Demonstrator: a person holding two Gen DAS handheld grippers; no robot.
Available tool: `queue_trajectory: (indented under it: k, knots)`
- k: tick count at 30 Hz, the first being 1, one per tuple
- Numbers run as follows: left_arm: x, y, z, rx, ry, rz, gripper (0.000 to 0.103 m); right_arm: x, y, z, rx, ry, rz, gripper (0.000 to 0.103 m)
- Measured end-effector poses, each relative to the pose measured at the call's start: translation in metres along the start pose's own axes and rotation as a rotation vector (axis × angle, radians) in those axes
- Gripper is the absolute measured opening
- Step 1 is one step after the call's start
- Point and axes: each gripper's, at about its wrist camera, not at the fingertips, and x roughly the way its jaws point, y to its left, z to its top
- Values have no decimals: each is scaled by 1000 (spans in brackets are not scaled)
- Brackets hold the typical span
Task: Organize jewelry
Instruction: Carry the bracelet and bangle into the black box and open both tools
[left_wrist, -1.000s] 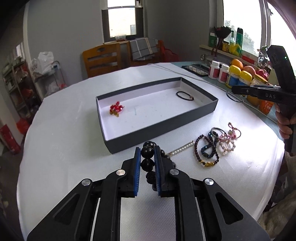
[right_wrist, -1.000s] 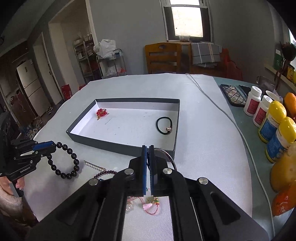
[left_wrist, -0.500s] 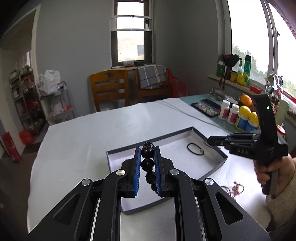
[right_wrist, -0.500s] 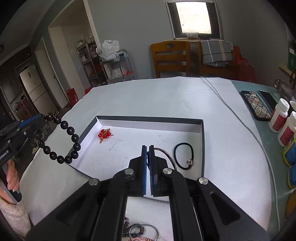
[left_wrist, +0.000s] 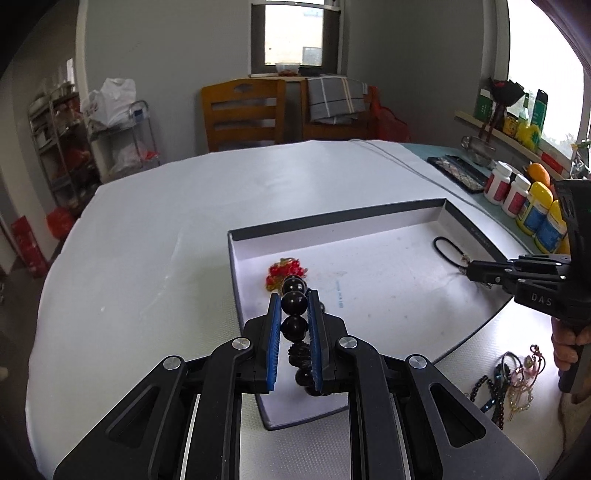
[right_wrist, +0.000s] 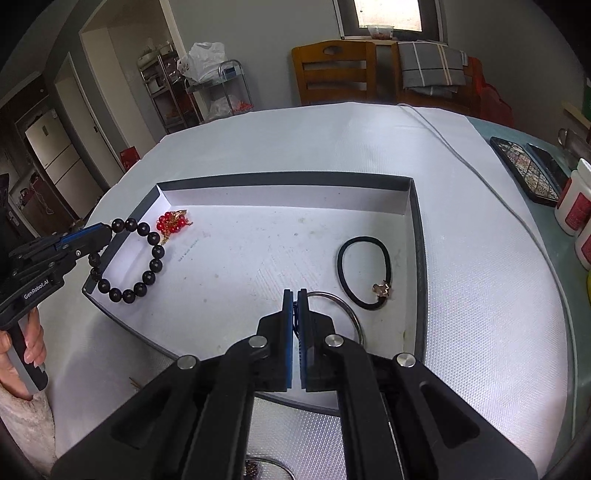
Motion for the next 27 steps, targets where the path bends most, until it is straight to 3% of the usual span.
queue_trajectory:
  k: [8,18,27]
  knots:
    - [16,4,-10,3,56,8,15,4,2,-4,-19,22,-11,1]
    - [19,-4,-14,36,65,24,15,3,2,-4,-33,12,-38,1]
    - [26,-13,-17,81,72,62,15,3,4,-4,-89,-14,-165,1]
